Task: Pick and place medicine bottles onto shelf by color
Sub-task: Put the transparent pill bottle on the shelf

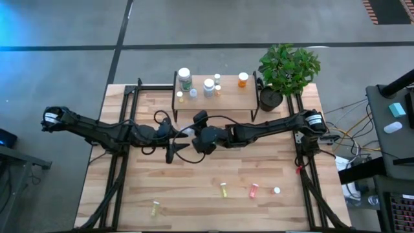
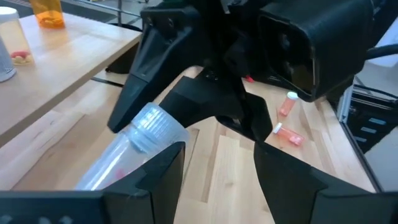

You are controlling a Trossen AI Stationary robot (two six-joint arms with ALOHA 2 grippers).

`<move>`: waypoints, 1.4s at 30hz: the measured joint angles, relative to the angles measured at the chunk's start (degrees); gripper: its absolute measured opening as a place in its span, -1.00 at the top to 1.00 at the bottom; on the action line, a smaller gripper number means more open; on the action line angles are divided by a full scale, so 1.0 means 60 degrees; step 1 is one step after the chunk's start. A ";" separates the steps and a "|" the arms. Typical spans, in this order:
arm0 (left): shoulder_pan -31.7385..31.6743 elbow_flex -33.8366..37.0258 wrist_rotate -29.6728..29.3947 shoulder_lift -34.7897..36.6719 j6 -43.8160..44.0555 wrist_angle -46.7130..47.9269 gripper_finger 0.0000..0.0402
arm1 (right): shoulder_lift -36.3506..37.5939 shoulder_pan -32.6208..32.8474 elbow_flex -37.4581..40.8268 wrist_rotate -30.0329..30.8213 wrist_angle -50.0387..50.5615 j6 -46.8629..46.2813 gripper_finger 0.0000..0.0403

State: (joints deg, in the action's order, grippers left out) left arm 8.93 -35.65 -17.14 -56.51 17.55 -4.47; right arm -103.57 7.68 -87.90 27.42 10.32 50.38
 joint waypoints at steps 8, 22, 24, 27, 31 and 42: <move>0.0010 -0.0005 0.0083 0.0000 -0.0082 -0.0157 0.09 | 0.0000 0.0000 -0.0165 -0.0358 -0.0016 -0.0192 0.42; 0.0029 0.0006 0.0214 0.0000 -0.0234 -0.0220 0.09 | 0.0000 0.0000 -0.0219 -0.0611 0.0017 -0.0519 0.42; 0.0029 0.0010 0.0217 0.0000 -0.0234 -0.0222 0.09 | -0.0004 0.0000 -0.0251 -0.0615 0.0046 -0.0551 0.42; 0.0029 0.0010 0.0218 0.0004 -0.0234 -0.0217 0.09 | -0.0004 0.0000 -0.0251 -0.0625 0.0046 -0.0548 0.42; 0.0029 0.0010 0.0240 0.0004 -0.0234 -0.0211 0.09 | -0.0007 0.0000 -0.0251 -0.0649 0.0042 -0.0551 0.42; 0.0029 0.0014 0.0385 0.0004 -0.0234 -0.0193 0.09 | -0.0007 0.0000 -0.0281 -0.0747 0.0050 -0.0591 0.42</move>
State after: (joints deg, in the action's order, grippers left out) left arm 9.10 -35.57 -14.83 -56.49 16.14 -5.63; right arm -103.61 7.68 -89.58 22.94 10.61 46.83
